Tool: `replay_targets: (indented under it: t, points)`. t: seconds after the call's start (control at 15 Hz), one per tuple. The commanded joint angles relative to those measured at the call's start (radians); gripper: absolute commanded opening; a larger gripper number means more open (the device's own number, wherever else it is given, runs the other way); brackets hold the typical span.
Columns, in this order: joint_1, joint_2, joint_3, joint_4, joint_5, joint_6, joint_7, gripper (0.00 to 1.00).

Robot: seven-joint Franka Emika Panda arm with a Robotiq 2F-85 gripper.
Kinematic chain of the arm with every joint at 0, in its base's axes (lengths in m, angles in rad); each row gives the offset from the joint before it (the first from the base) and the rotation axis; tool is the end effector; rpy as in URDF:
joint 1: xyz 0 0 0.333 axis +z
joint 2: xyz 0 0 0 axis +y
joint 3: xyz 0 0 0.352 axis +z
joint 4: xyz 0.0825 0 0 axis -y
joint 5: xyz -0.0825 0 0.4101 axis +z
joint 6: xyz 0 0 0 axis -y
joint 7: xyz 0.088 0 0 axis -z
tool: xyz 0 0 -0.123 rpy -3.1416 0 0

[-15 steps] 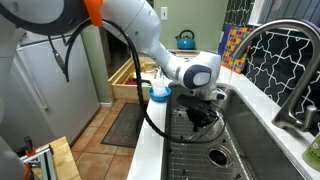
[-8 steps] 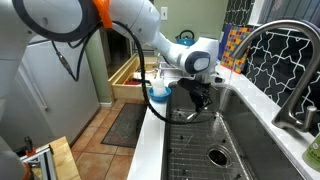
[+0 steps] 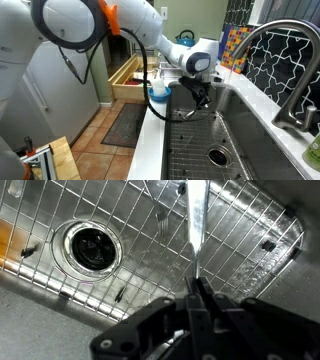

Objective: Turn on the faucet then rinse the spoon under it

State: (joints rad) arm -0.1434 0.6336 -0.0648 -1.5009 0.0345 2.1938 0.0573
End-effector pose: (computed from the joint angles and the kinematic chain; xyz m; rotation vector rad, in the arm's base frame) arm 0.7464 -0.1474 0.3016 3.0976 -0.4224 0.0936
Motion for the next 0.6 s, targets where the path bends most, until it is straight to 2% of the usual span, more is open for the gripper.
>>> replay_targets:
  t: [0.0, 0.27, 0.53]
  points:
    - [0.01, 0.005, -0.008, 0.006, 0.025, 0.019, 0.052, 0.02]
    - [0.037, 0.006, -0.028, -0.004, -0.005, 0.072, 0.12, 0.02]
    - [0.08, 0.021, -0.068, -0.008, -0.041, 0.197, 0.209, 0.02]
